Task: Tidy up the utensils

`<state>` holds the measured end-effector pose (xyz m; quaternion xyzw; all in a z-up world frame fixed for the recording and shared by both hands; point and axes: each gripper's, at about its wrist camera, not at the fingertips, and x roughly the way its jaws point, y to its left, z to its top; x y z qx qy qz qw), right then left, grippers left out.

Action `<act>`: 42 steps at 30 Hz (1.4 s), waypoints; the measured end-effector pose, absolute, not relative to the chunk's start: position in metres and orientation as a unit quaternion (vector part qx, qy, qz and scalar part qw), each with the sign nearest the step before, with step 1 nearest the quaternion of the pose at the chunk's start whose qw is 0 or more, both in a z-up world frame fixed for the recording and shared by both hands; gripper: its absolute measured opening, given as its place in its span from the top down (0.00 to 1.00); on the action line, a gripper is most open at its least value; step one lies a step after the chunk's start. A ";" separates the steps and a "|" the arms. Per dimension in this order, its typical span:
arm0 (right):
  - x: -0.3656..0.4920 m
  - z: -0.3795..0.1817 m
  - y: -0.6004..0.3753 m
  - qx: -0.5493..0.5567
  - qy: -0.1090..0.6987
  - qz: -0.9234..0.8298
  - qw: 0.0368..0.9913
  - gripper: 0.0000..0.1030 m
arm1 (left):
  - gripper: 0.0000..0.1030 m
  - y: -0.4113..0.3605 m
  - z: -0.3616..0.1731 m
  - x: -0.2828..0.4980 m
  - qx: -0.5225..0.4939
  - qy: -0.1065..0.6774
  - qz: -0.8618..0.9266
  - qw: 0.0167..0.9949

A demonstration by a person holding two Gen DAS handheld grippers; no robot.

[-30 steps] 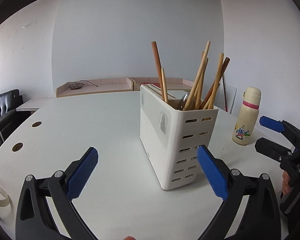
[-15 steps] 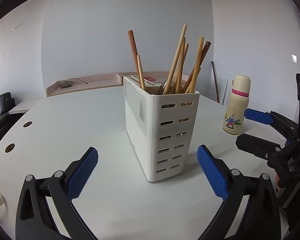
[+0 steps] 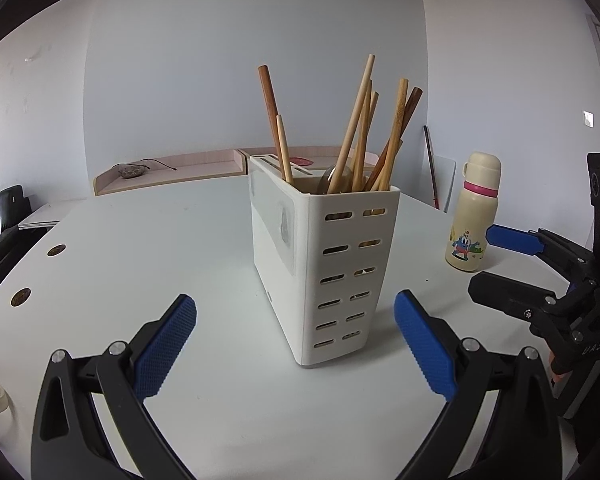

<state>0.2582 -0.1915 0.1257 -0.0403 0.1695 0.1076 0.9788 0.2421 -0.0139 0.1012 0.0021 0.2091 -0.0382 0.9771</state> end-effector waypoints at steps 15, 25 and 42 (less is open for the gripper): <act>0.260 0.123 -0.192 -0.035 0.174 0.108 0.978 0.08 | 0.05 -0.014 0.101 0.242 0.002 0.209 -0.038 0.977; 0.261 0.123 -0.192 -0.035 0.174 0.107 0.978 0.08 | 0.05 -0.013 0.100 0.242 0.003 0.209 -0.040 0.977; 0.261 0.122 -0.190 -0.033 0.177 0.109 0.978 0.08 | 0.05 -0.013 0.100 0.243 0.005 0.210 -0.040 0.977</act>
